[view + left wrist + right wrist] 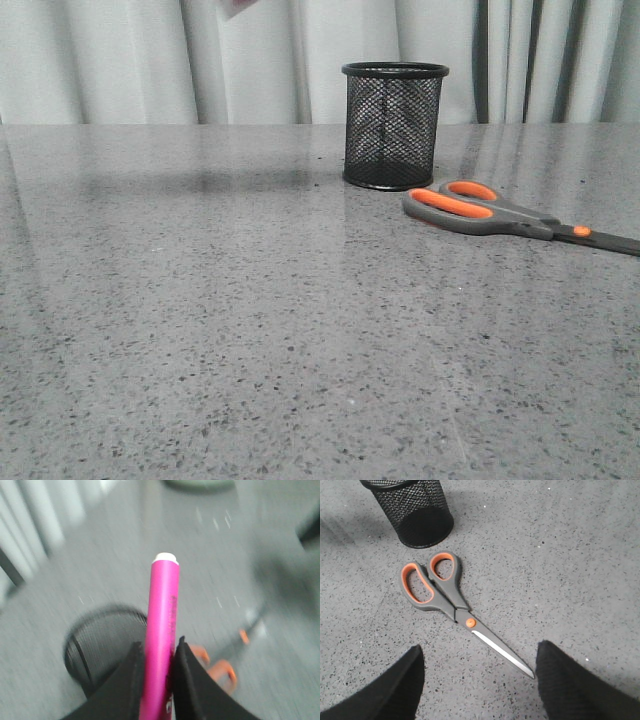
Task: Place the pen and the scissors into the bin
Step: 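Carry the marker over the mesh cup and drop it in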
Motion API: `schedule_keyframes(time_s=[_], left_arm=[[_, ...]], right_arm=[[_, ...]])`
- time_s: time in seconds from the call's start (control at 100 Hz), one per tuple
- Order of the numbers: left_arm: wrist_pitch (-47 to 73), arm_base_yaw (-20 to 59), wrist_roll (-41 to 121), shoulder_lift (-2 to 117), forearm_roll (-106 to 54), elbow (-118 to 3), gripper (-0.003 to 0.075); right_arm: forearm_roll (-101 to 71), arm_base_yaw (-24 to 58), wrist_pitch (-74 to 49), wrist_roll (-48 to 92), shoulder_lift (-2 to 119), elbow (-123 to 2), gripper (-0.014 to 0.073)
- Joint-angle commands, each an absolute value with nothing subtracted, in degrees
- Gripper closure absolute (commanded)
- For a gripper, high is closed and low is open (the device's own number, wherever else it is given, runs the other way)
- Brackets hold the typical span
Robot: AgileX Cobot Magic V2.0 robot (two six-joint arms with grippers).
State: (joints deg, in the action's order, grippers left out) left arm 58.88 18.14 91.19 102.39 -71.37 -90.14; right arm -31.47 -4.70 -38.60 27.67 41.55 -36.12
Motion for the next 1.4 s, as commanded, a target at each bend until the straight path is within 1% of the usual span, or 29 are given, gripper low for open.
schedule_keyframes(time_s=[0.0,0.15,0.25,0.4,0.67,0.88,0.92,0.97,1.01,1.02,1.07,1.14,1.19,1.24,1.39], left_arm=[[49.9,21.5,90.6,100.2,-80.9,-91.9,0.0739],[34.0,28.4,93.8,103.0,-86.3,-91.9,0.0739],[28.5,30.7,98.2,105.5,-92.0,-92.8,0.0739],[28.5,32.1,102.5,109.5,-98.5,-96.1,0.0739],[29.1,32.4,102.7,114.8,-100.3,-98.3,0.0739],[30.6,32.4,102.7,115.2,-100.5,-98.3,0.0729],[30.9,32.4,102.8,115.2,-100.3,-98.3,0.0701],[30.9,32.3,102.8,115.2,-99.7,-98.3,0.0647],[30.9,32.3,102.8,115.2,-99.4,-98.3,0.0576],[30.9,32.3,102.8,115.2,-99.4,-98.3,0.0576],[30.9,32.3,102.8,115.2,-99.4,-98.3,0.0484],[30.9,32.1,102.8,115.2,-99.4,-98.3,0.0377],[30.9,31.7,102.8,114.9,-99.4,-98.3,0.0325],[30.9,31.3,102.8,114.3,-99.4,-98.3,0.0309],[30.9,28.8,102.8,110.6,-98.7,-98.3,0.0311]], right_arm=[[-32.9,-4.7,-35.9,28.3,41.6,-38.3,0.0162],[-32.9,-4.7,-35.9,28.3,41.6,-38.3,0.0162],[-32.9,-4.7,-35.9,28.3,41.6,-38.3,0.0162],[-32.9,-4.7,-35.9,28.3,41.6,-38.3,0.0162],[-32.9,-4.7,-35.9,28.3,41.6,-38.3,0.0162],[-32.9,-4.7,-35.9,28.3,41.6,-38.3,0.0162],[-32.9,-4.7,-35.9,28.3,41.6,-38.3,0.0162],[-32.9,-4.7,-35.9,28.3,41.6,-38.3,0.0162],[-32.9,-4.7,-35.9,28.3,41.6,-38.3,0.0162],[-32.9,-4.7,-35.9,28.3,41.6,-38.3,0.0162],[-32.9,-4.7,-35.9,28.3,41.6,-38.3,0.0162],[-32.9,-4.7,-35.9,28.3,41.6,-38.3,0.0162],[-32.9,-4.7,-35.9,28.3,41.6,-38.3,0.0162],[-32.9,-4.7,-35.9,28.3,41.6,-38.3,0.0162],[-32.9,-4.7,-35.3,28.3,41.6,-38.3,0.0162]])
